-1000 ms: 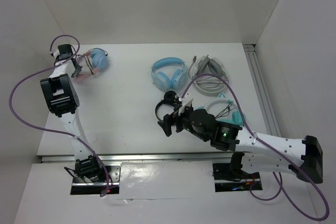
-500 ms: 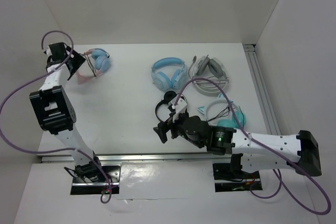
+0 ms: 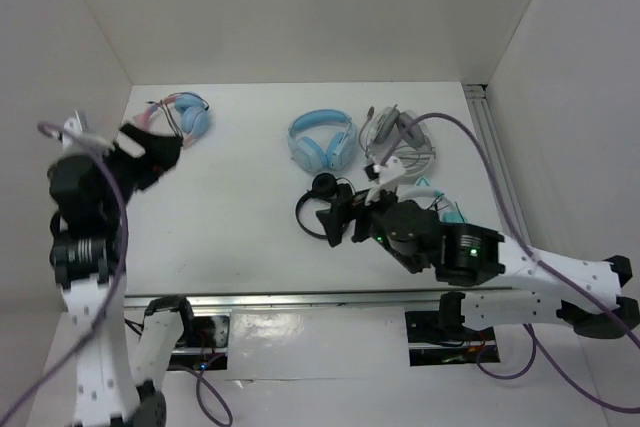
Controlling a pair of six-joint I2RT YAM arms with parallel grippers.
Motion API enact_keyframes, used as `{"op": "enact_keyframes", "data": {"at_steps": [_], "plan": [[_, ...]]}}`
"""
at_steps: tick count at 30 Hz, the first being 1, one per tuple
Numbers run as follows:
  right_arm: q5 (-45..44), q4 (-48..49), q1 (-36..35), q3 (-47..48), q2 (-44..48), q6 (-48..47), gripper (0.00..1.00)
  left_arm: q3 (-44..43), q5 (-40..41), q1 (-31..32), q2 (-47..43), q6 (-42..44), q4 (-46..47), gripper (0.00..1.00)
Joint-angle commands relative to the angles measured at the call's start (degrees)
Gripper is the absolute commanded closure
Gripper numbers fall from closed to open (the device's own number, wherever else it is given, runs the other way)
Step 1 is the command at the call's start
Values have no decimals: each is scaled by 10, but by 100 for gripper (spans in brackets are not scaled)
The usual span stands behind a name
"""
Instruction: Wrap the headphones
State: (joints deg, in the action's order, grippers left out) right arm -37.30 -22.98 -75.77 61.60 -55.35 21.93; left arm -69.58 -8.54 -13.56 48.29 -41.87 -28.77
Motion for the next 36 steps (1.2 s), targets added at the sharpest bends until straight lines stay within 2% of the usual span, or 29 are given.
{"op": "enact_keyframes", "data": {"at_steps": [1,2,3,4,5,6,10,14,36], "plan": [[-84,-157,-6,29,69,49,0,79,-126,15,-177,47,-125,0],[-84,-169,-6,29,82,56,0,80,-120,15,-261,60,-152,0],[-78,-188,-6,29,107,56,0,80,-120,15,-288,80,-176,0],[-78,-202,-6,35,117,56,0,62,-78,40,-289,110,-251,0],[-78,-217,-6,41,124,64,0,72,-60,64,-289,110,-264,0],[-83,-248,-6,47,137,70,0,87,-42,118,-297,110,-269,0],[-72,-272,-6,48,179,83,0,129,14,177,-362,110,-291,0],[-54,-288,-6,41,209,99,0,146,65,192,-385,110,-315,0],[-73,-321,-6,41,220,109,0,146,65,198,-397,110,-309,0]]}}
